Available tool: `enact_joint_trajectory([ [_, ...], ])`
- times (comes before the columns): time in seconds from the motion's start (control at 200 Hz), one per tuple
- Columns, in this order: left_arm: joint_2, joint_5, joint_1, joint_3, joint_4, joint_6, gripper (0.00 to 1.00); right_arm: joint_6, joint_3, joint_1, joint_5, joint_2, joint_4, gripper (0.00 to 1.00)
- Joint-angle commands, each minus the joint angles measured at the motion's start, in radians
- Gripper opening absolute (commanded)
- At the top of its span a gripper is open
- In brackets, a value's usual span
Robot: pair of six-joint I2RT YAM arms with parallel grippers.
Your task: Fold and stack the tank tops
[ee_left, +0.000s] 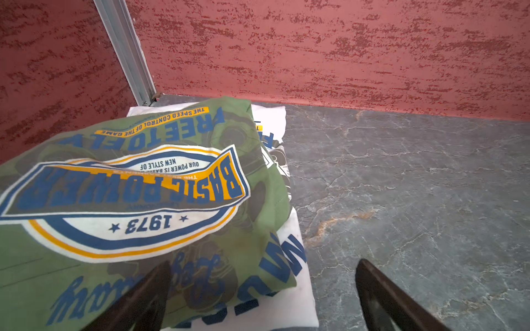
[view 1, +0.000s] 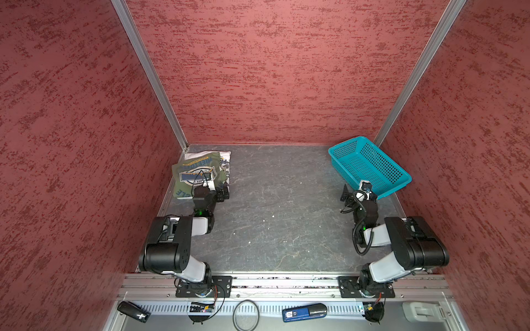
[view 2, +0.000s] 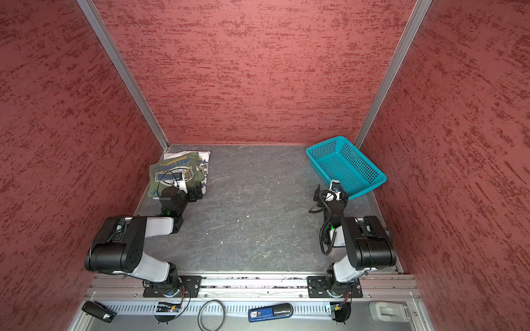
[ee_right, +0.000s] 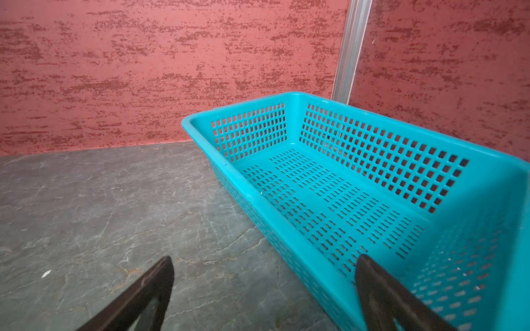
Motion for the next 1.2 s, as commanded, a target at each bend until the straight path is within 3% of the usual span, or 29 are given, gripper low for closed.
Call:
enact_joint_trajectory([
  [0.0,0.008,0.023,0.006,-0.013,0.067,-0.013,1.0,0.038,0.027,-0.013,0.057,0.007,-0.005,0.99],
  [1.192,0.009,-0.045,-0.027,-0.031,0.106,0.001,1.0,0.039,0.027,-0.012,0.058,0.003,-0.011,0.99],
])
